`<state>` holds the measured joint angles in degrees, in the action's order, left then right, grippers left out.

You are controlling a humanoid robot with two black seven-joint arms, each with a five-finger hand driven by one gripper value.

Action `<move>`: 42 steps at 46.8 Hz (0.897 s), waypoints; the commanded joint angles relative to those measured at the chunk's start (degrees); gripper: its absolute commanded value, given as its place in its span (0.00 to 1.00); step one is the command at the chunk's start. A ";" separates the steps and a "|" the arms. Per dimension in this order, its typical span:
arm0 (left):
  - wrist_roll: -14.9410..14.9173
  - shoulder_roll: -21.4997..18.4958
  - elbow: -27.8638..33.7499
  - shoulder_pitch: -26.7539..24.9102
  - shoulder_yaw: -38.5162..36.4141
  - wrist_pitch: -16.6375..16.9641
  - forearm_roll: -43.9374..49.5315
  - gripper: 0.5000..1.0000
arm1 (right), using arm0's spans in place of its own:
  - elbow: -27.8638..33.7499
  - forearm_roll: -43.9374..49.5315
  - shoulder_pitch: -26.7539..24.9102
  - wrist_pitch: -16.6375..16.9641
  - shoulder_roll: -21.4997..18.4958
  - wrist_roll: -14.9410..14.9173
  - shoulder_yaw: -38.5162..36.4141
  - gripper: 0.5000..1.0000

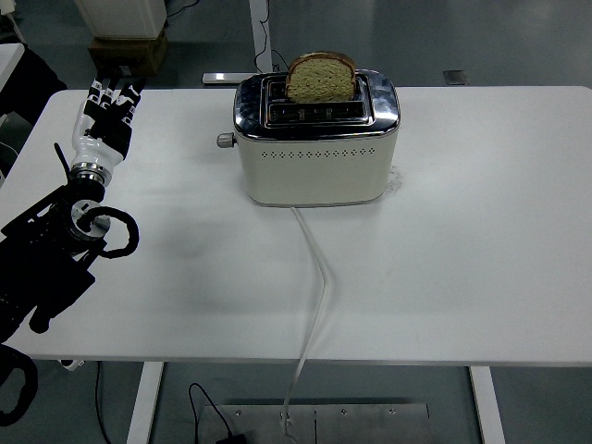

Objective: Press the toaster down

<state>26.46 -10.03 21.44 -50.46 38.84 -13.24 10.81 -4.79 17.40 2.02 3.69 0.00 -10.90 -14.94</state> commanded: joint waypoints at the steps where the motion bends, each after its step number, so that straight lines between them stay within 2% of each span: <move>1: 0.00 -0.34 0.00 -0.34 0.00 0.06 0.00 1.00 | 0.04 0.01 0.00 0.00 0.00 0.00 0.00 1.00; 24: 0.00 -0.43 -0.09 -0.87 -0.61 -0.03 -5.53 1.00 | 0.04 0.01 0.00 0.00 0.00 0.00 0.00 1.00; 35: 0.00 -0.87 -0.09 -0.87 -0.88 -0.30 -12.82 1.00 | 0.04 0.01 0.00 0.00 0.00 0.00 0.00 1.00; 42: 0.00 -2.19 -0.09 -0.78 -0.88 -3.72 -16.08 1.00 | 0.04 0.01 0.00 0.00 0.00 0.00 0.00 1.00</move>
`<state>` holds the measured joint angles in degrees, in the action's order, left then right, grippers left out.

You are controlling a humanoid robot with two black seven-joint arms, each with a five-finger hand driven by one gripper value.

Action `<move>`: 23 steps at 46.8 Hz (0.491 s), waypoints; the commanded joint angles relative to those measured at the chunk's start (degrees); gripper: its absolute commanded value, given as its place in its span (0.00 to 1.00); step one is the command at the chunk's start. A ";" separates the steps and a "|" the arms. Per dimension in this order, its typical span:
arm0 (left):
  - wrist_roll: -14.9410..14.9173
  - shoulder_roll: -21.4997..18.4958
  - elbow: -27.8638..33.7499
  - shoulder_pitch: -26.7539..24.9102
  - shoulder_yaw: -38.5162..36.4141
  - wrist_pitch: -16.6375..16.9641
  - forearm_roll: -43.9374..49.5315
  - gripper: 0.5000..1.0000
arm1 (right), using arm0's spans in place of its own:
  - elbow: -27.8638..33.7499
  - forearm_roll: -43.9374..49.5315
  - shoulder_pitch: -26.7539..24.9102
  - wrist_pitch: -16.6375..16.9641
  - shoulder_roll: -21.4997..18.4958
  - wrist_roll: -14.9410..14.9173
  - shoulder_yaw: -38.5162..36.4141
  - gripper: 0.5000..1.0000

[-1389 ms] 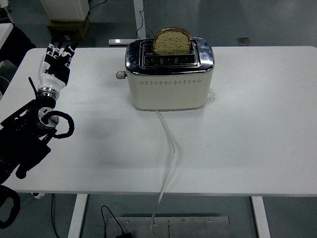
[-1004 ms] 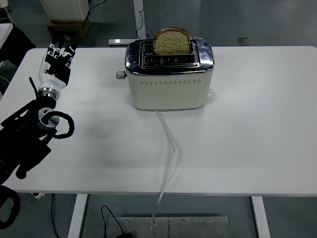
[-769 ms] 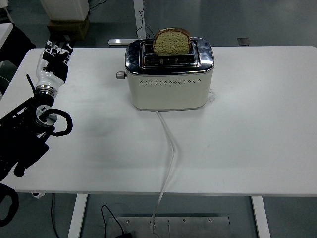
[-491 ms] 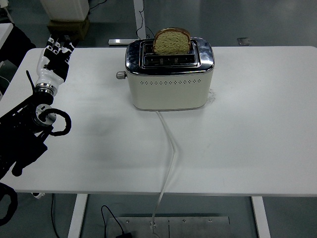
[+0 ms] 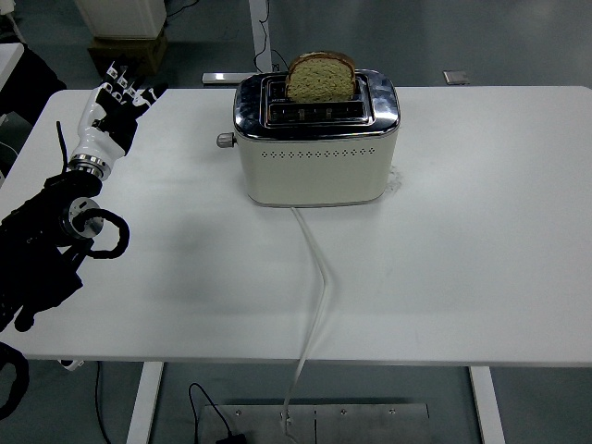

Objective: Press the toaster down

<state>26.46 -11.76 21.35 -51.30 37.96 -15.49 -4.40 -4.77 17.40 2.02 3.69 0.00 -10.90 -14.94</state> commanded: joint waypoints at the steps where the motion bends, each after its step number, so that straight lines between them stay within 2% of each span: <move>1: 0.00 -0.54 0.00 0.15 0.00 -2.00 -1.13 1.00 | 0.03 0.00 0.00 0.00 0.00 0.00 0.00 1.00; 12: 0.00 -4.14 0.09 0.94 -0.17 -8.77 -12.11 1.00 | 0.03 0.00 0.00 0.00 0.00 0.00 0.00 1.00; 23: 0.00 -7.66 0.09 2.35 -1.93 -9.12 -17.30 1.00 | -0.06 0.00 0.00 0.00 0.00 0.00 0.00 1.00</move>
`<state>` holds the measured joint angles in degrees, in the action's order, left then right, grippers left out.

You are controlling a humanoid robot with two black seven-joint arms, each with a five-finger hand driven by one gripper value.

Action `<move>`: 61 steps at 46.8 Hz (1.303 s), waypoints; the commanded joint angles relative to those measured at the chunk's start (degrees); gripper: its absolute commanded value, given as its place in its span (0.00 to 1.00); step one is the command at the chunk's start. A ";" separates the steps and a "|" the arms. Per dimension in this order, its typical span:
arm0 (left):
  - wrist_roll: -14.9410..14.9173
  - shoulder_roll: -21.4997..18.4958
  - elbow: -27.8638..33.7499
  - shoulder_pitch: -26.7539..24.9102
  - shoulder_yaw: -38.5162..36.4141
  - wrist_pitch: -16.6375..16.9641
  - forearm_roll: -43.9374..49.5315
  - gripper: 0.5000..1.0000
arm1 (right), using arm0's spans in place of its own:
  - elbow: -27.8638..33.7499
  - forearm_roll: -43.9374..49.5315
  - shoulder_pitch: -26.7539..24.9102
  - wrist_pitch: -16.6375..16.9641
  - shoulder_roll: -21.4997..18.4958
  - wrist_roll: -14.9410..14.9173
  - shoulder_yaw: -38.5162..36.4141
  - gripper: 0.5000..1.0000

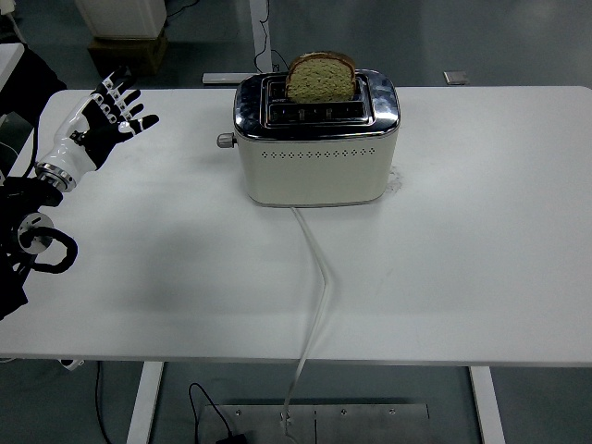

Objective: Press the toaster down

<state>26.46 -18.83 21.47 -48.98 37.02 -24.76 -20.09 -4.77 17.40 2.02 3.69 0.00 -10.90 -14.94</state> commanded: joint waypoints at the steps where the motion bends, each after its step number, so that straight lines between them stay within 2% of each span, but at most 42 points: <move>1: -0.01 -0.86 -0.02 0.02 -1.51 0.24 -2.31 1.00 | 0.03 0.00 0.00 0.00 0.00 0.01 0.00 1.00; 11: 0.17 -3.76 0.24 -0.06 -4.41 0.24 -7.94 1.00 | 0.03 0.00 0.00 0.00 0.00 0.01 0.00 1.00; 19: 0.17 -5.96 2.70 -0.59 -5.29 0.24 -16.11 1.00 | 0.03 0.00 0.00 0.00 0.00 0.01 0.00 1.00; 38: 0.17 -11.84 15.88 -0.77 -5.38 1.64 -31.40 1.00 | 0.03 0.00 0.00 0.00 0.00 0.01 0.00 1.00; 44: 0.17 -12.90 18.35 -0.77 -5.56 4.46 -35.89 1.00 | 0.03 0.00 0.00 0.00 0.00 0.01 0.00 1.00; 52: 0.17 -13.60 19.58 -1.12 -6.52 4.72 -42.83 1.00 | 0.03 0.00 0.00 0.00 0.00 0.01 0.00 1.00; 61: 0.08 -13.60 20.19 -1.12 -8.19 4.81 -43.54 1.00 | 0.03 0.00 0.00 0.00 0.00 0.01 0.00 1.00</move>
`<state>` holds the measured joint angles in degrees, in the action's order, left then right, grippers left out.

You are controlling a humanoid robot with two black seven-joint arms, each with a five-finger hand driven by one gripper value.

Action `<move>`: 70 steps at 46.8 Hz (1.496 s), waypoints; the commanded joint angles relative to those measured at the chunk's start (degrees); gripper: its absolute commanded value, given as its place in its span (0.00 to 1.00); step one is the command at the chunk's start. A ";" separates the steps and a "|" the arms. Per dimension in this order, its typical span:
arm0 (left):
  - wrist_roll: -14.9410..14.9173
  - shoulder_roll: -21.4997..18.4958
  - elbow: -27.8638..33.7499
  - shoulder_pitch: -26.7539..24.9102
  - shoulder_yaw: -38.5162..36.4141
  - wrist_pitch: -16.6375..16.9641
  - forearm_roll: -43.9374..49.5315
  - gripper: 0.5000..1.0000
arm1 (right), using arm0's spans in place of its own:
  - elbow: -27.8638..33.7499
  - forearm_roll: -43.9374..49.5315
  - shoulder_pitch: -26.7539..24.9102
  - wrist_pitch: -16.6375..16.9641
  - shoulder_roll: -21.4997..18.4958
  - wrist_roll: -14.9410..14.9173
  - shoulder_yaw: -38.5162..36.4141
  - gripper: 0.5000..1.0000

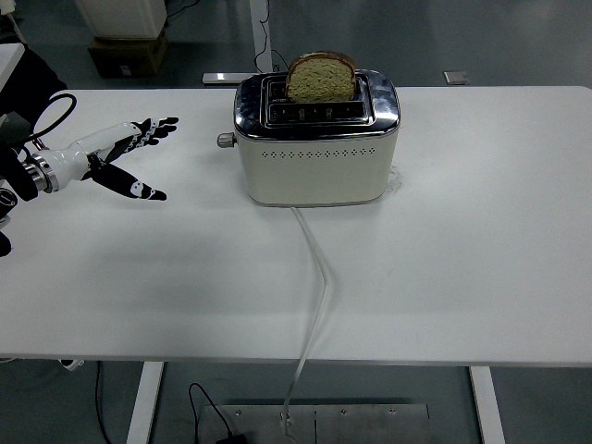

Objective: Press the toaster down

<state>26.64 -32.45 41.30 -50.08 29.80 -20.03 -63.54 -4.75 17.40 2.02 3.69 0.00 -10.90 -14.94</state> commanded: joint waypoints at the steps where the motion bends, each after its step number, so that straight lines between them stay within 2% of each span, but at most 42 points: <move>1: -0.19 0.02 0.53 -0.02 -1.32 0.08 -0.10 1.00 | 0.00 0.00 0.00 0.00 0.00 0.00 0.00 1.00; 28: -0.36 0.02 4.49 -3.01 -4.31 0.08 -3.96 1.00 | 0.00 0.00 0.00 0.00 0.00 0.00 0.00 1.00; 70: -0.98 1.42 4.49 -4.24 -6.07 1.13 -4.14 1.00 | 0.00 0.00 0.00 0.00 0.00 0.00 0.00 1.00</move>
<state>25.73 -31.26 45.79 -54.30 23.78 -19.20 -67.68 -4.75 17.40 2.02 3.69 0.00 -10.90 -14.94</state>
